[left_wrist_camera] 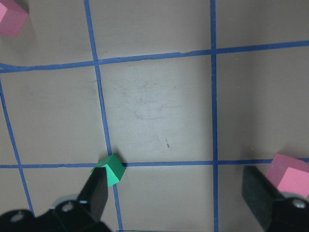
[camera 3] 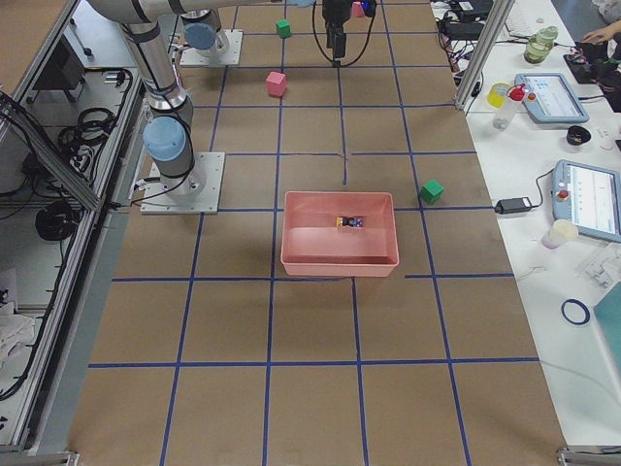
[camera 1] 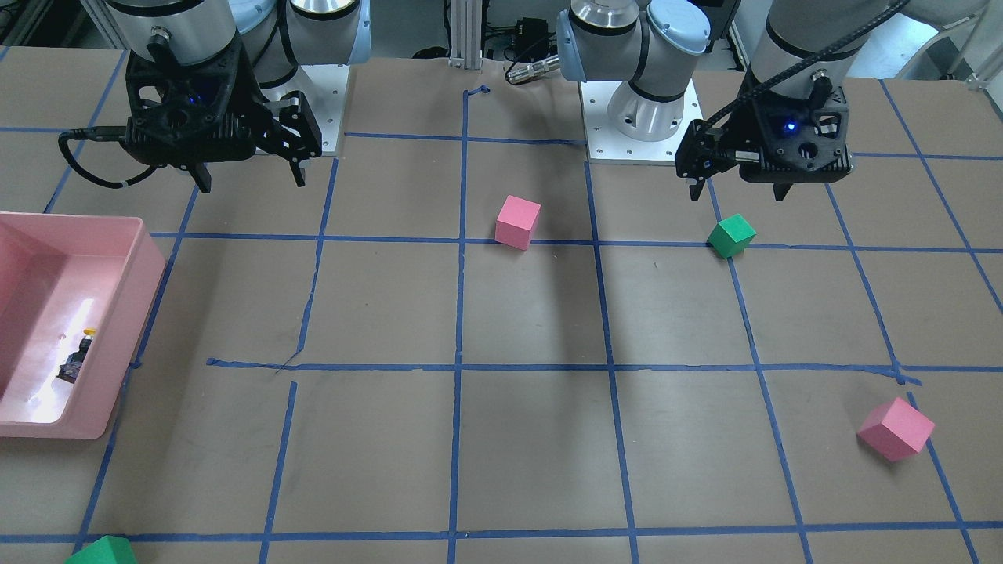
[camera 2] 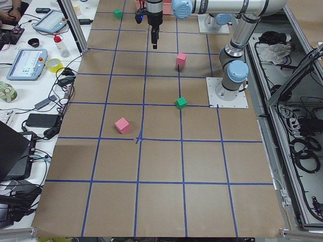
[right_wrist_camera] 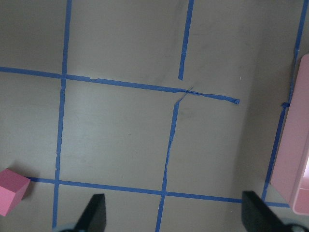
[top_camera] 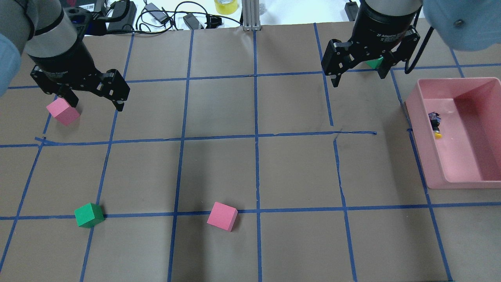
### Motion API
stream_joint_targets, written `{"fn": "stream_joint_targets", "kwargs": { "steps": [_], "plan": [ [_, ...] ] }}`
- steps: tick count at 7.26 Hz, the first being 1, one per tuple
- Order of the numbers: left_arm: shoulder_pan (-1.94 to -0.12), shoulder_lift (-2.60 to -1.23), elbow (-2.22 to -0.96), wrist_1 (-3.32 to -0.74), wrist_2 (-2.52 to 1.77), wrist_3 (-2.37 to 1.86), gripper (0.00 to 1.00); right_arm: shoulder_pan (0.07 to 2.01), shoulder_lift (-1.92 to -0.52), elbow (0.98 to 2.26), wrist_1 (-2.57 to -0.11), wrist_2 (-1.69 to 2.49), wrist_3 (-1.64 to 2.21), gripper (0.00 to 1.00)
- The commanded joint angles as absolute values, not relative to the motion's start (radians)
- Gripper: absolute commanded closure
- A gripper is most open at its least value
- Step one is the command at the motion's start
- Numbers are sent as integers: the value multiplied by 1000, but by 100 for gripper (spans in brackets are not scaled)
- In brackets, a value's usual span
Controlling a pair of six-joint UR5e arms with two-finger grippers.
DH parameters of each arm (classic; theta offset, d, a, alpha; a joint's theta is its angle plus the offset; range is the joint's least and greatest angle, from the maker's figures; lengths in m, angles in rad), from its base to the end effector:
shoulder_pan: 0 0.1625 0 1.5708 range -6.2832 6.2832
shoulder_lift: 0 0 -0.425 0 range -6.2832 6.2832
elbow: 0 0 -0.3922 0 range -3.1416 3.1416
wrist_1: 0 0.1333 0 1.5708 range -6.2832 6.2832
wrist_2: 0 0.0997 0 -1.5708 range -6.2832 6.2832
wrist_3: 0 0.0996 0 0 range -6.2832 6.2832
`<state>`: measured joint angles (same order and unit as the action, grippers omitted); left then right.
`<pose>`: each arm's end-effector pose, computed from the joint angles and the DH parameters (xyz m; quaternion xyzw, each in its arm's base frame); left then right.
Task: Align button upright
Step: 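Move the right gripper down into the pink bin toward the yellow-capped button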
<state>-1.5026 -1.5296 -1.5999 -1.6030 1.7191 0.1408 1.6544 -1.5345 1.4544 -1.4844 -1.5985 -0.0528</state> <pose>-0.0861 -0.4793 0.4914 0.0369 0.9965 0.0177 0.0726 0.1723 -0.4928 0.5184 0.0682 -0.9976 -0.0029 0.0139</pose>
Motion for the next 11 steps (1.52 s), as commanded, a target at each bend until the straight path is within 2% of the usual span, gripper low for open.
{"fn": "stream_joint_targets", "kwargs": {
  "steps": [1,3,5,7,11],
  "plan": [
    [-1505,-1520,-1600,-1618,1732,153,0,1632,-1525,1453,-1499,-1603,-54,0],
    [-1503,-1522,-1615,-1641,1732,153,0,1513,-1505,1466,-1493,-1605,-64,0],
    [-1497,-1523,-1624,-1637,1732,143,0,1307,-1479,1491,-1502,-1612,-191,0],
    [-1499,-1532,-1625,-1623,1727,141,0,1140,-1431,1584,-1718,-1617,-288,0],
    [-1479,-1545,-1629,-1623,1733,144,0,1005,-1333,1846,-2160,-1629,-383,0]
  ]
}}
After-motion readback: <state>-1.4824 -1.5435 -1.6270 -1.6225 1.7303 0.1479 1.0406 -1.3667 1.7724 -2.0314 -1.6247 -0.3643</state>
